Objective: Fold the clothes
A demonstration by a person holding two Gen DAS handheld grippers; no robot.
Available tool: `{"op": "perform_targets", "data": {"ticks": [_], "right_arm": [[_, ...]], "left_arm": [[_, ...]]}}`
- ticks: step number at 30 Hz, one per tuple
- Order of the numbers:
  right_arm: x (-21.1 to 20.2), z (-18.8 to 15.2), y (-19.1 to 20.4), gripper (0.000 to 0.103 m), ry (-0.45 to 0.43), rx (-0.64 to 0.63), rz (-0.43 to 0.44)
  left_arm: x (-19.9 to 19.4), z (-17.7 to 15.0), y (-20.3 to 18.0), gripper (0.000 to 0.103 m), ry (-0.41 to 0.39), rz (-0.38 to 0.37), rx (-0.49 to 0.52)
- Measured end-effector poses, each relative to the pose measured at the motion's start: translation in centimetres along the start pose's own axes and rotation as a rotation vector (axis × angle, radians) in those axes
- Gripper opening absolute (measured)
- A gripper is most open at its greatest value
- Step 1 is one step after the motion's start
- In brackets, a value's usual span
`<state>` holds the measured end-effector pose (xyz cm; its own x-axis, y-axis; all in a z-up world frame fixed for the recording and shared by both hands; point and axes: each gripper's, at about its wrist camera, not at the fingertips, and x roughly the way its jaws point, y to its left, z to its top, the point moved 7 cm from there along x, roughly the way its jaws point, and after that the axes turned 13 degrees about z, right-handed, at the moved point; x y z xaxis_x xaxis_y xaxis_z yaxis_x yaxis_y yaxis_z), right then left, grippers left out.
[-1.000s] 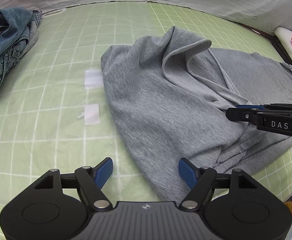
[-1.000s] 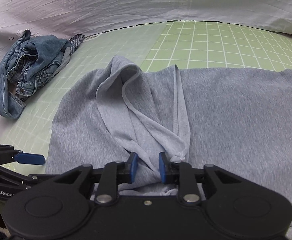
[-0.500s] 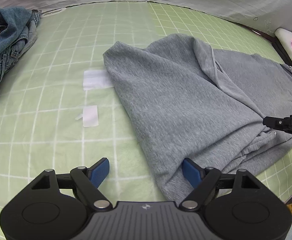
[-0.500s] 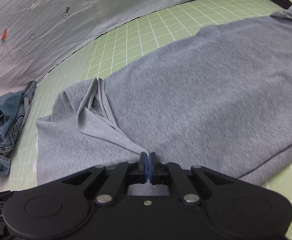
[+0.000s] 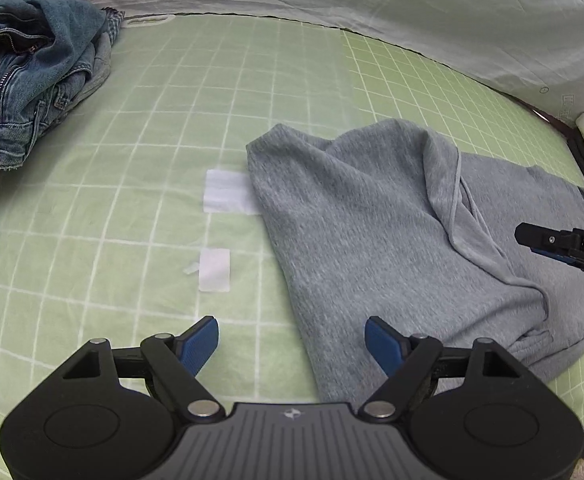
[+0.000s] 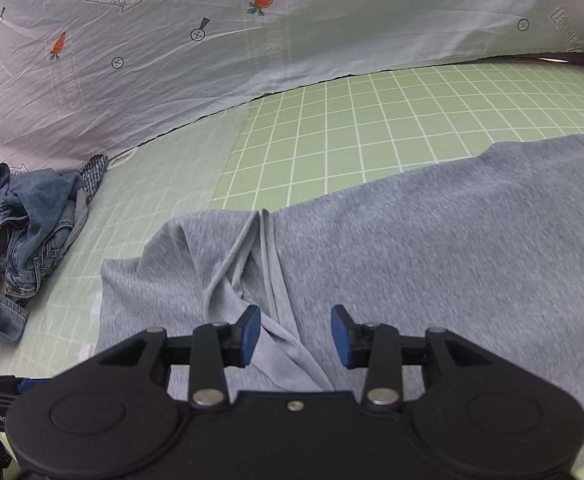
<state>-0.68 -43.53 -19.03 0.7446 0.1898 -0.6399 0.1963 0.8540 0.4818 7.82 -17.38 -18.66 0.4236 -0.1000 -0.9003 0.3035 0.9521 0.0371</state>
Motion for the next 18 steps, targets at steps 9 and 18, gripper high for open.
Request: {"op": "perform_targets", "data": {"ticks": [9,18], "right_arm": [[6.4,3.6,0.8,0.035,0.062,0.044,0.121],[9.5,6.3,1.0,0.002,0.096,0.001,0.151]], "left_arm": [[2.2,3.7,-0.3,0.081,0.0,0.044,-0.017],[4.8,6.9,-1.6,0.081,0.015,0.076,0.03]]}}
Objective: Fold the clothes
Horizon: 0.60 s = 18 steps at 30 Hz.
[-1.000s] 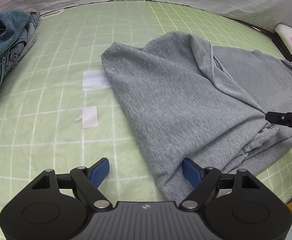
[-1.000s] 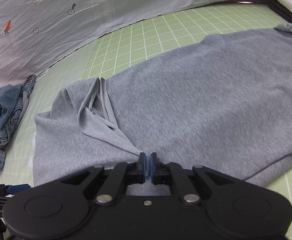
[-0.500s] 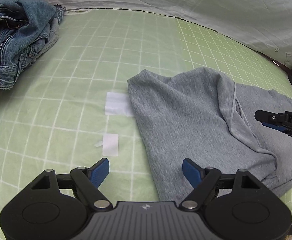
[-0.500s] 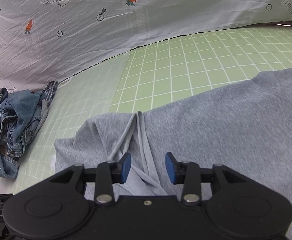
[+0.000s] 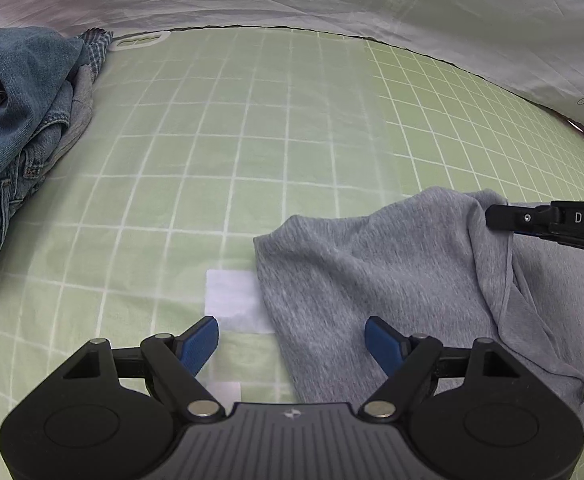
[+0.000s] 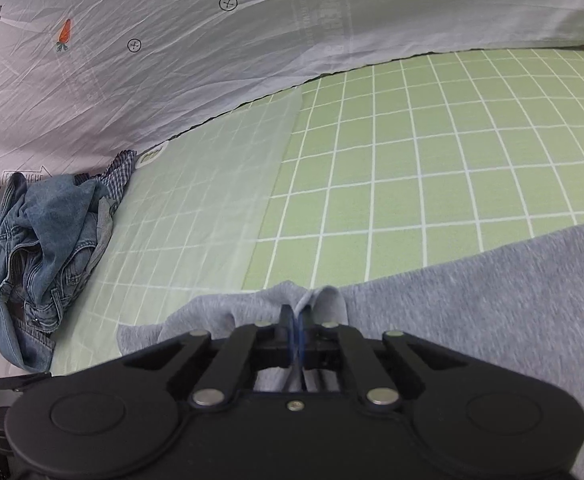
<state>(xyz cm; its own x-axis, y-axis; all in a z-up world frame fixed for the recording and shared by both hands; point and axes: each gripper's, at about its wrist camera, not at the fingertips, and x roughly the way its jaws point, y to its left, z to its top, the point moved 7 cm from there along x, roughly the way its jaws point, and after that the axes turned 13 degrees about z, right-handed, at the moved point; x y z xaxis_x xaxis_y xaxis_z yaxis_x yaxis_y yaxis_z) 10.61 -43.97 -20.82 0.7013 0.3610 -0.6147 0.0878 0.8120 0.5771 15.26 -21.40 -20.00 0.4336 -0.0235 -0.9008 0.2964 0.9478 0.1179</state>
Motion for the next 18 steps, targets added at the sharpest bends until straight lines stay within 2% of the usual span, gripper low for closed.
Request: {"op": "perform_targets", "data": {"ticks": [2,6,10,13,18], "right_arm": [[-0.5,1.1,-0.6,0.002,-0.036,-0.01,-0.028],[-1.1,2.4,-3.3,0.003,-0.073,0.094,-0.084],[-1.9,1.7,-3.9,0.02,-0.063,0.073,-0.147],[-3.2,0.6,-3.0,0.023,-0.072,0.04,-0.15],[-4.7,-1.7,-0.7,0.044,-0.074,0.014,-0.114]], "left_arm": [[0.5,0.1,0.1,0.081,0.01,0.005,0.004],[0.8,-0.2,0.3,0.082,0.006,-0.002,0.007],[0.8,-0.4,0.3,0.082,0.002,-0.002,0.015],[0.7,-0.8,0.5,0.082,0.002,-0.002,0.01],[0.2,-1.8,0.2,0.082,0.001,-0.006,0.012]]}}
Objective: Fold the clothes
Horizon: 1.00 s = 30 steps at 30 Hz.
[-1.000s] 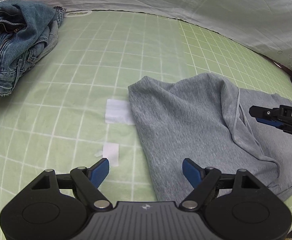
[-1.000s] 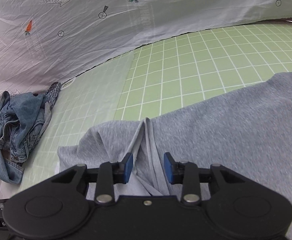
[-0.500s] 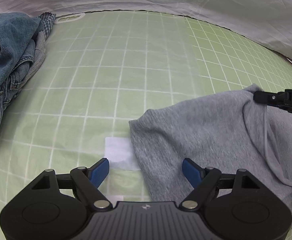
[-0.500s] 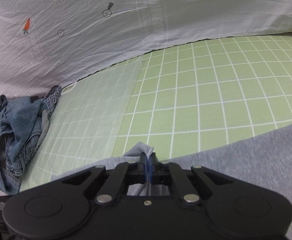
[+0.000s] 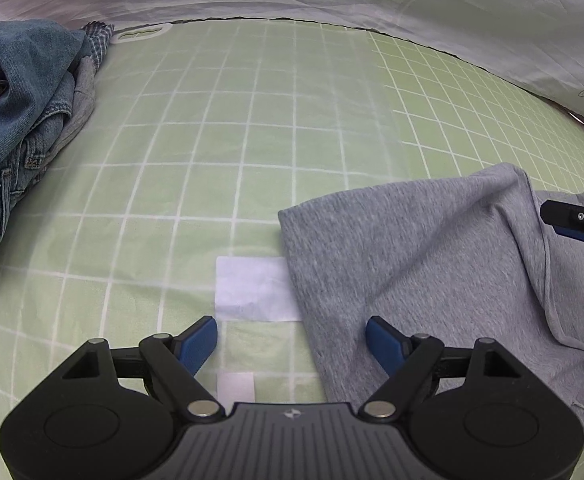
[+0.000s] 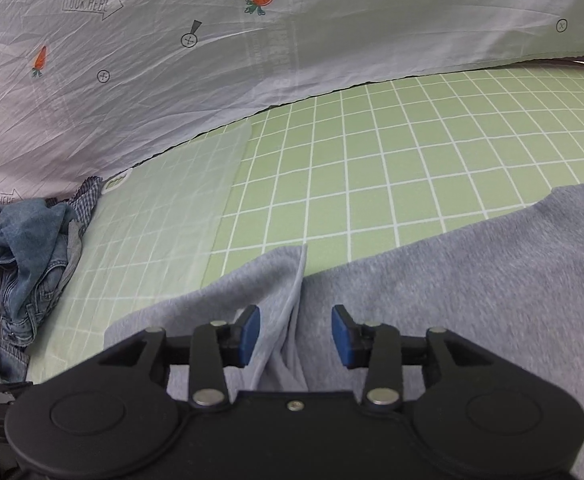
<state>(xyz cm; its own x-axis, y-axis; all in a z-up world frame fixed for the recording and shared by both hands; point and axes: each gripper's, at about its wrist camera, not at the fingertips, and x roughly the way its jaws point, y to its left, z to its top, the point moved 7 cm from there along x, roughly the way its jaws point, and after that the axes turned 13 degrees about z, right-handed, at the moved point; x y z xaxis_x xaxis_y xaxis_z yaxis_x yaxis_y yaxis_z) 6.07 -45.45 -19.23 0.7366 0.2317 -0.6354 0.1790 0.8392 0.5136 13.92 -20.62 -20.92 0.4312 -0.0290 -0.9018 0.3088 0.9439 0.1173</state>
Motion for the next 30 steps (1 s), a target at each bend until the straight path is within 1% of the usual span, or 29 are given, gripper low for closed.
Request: {"op": "perform_targets", "data": {"ticks": [2,5,7,8,9,11,14,16,18,21,25,30], "right_arm": [[0.3,-1.1,0.8,0.053,0.028,-0.027,0.0],[1.1,-2.9,1.5,0.054,0.085,-0.074,-0.025],[1.4,-3.5,1.2,0.054,0.098,-0.1,-0.053],[1.6,-3.8,1.0,0.052,0.103,-0.114,-0.067],[1.4,-3.8,0.8,0.052,0.099,-0.123,-0.093],[0.6,-3.5,-0.5,0.048,0.067,-0.107,-0.177],[-1.0,-3.1,-2.5,0.046,0.03,-0.082,-0.29],[-2.3,-3.1,-3.3,0.046,0.011,-0.069,-0.317],[-3.5,-3.4,-3.5,0.046,-0.006,-0.033,-0.305],[-4.9,-4.7,-3.2,0.047,-0.017,0.051,-0.253],[-5.8,-7.6,-2.7,0.047,-0.011,0.195,-0.143],[-6.0,-9.6,-2.2,0.046,0.005,0.222,-0.113]], "left_arm": [[-0.2,-0.5,-0.2,0.082,0.0,-0.007,0.007],[-0.6,-1.1,-0.7,0.082,0.001,-0.021,0.021],[-0.9,-1.6,-1.0,0.082,0.0,-0.03,0.036],[-1.1,-1.8,-1.2,0.082,-0.001,-0.032,0.046],[-1.2,-2.0,-1.4,0.082,-0.002,-0.033,0.056],[-1.5,-2.5,-1.7,0.082,-0.004,-0.032,0.071],[-1.7,-3.0,-1.9,0.082,-0.007,-0.032,0.086],[-1.9,-3.1,-1.9,0.082,-0.008,-0.034,0.079],[-2.1,-3.4,-2.0,0.082,-0.008,-0.039,0.072],[-2.7,-4.1,-2.2,0.082,-0.007,-0.057,0.07],[-3.5,-5.0,-2.5,0.082,-0.008,-0.082,0.086],[-4.5,-6.4,-2.9,0.082,-0.011,-0.11,0.122]]}}
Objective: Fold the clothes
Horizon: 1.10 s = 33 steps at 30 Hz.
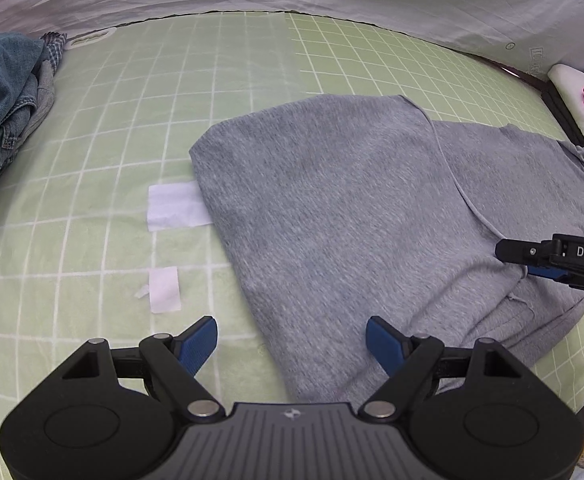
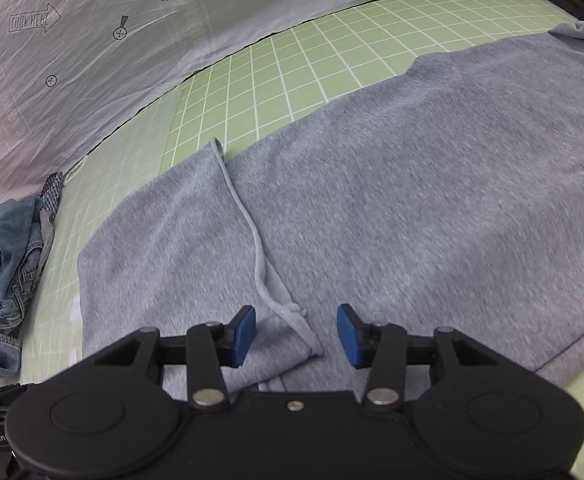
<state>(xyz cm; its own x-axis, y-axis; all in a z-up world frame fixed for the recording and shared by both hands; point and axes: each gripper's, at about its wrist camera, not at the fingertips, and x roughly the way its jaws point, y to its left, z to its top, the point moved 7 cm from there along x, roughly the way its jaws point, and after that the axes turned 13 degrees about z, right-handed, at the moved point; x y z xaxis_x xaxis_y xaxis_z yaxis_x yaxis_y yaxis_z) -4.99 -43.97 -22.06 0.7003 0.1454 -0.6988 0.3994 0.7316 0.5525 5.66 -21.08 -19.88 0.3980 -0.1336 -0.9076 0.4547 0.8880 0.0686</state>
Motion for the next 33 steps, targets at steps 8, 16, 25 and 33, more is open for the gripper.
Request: {"op": "perform_targets", "data": {"ticks": [8,16,25,33], "right_arm": [[0.0,-1.4,1.1,0.015,0.007,-0.039,0.042],[-1.7,-1.0,1.7,0.005,-0.058,-0.059,0.076],[-4.5,-2.1,1.8,0.005,-0.07,-0.032,0.119],[-2.6,-4.7,-0.8,0.006,0.064,0.043,0.07]], "left_arm": [[-0.8,-2.3,-1.9,0.054,0.013,-0.04,0.069],[-1.6,-3.3,-2.5,0.007,-0.025,-0.019,0.116],[-4.1,-3.6,-0.4,0.006,-0.079,-0.06,0.009],[-2.4,-5.8,-1.0,0.011,0.013,-0.016,0.04]]}}
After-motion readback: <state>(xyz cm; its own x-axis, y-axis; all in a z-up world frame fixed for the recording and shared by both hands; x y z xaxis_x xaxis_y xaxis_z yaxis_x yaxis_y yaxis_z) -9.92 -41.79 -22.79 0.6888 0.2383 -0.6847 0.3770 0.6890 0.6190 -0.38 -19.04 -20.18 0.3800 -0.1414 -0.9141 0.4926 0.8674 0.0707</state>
